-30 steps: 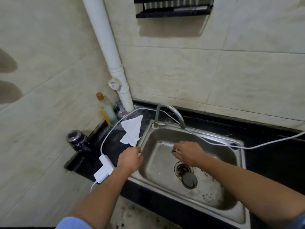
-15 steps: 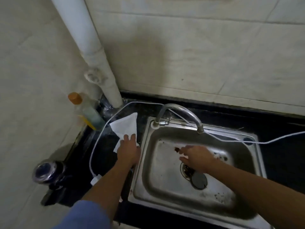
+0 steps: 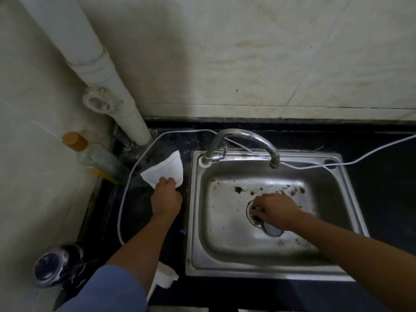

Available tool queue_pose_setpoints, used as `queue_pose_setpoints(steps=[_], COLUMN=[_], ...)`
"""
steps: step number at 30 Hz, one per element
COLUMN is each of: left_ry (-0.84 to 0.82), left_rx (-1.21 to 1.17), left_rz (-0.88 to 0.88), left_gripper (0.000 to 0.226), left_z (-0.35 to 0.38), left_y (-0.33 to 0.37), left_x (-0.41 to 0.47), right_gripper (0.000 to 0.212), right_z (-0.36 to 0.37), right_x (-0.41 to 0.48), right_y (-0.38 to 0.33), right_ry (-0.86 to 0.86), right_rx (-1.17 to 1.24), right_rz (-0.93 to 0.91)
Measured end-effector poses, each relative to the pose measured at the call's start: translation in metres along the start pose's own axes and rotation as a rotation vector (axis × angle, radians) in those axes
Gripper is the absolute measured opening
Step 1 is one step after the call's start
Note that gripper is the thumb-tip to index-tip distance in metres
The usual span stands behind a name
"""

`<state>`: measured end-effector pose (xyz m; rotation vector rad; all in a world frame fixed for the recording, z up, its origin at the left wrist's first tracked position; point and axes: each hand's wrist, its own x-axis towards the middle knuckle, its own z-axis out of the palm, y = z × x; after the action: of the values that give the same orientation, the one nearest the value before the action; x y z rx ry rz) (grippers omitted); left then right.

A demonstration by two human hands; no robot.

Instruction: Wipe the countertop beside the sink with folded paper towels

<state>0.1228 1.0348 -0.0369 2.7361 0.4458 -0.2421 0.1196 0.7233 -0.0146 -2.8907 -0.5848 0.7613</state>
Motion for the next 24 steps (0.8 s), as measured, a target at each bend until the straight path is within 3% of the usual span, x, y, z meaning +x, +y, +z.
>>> queue_pose_setpoints(steps=[8,11,24], left_ry=[0.163,0.142,-0.009], left_rx=[-0.056,-0.078,-0.115], left_rz=[0.26,0.324,0.745], left_gripper=[0.016,0.024,0.013], left_z=[-0.03,-0.018,0.082], left_y=[0.066,0.11,0.365], left_x=[-0.06,-0.093,-0.249], right_gripper=[0.029,0.033,0.028], right_z=[-0.009,-0.002,0.041], right_x=[-0.06,-0.107,-0.35], right_y=[0.03,0.06,0.251], right_ry=[0.077,0.114,0.225], right_rx=[0.044,0.065,0.135], right_rz=[0.017,0.053,0.395])
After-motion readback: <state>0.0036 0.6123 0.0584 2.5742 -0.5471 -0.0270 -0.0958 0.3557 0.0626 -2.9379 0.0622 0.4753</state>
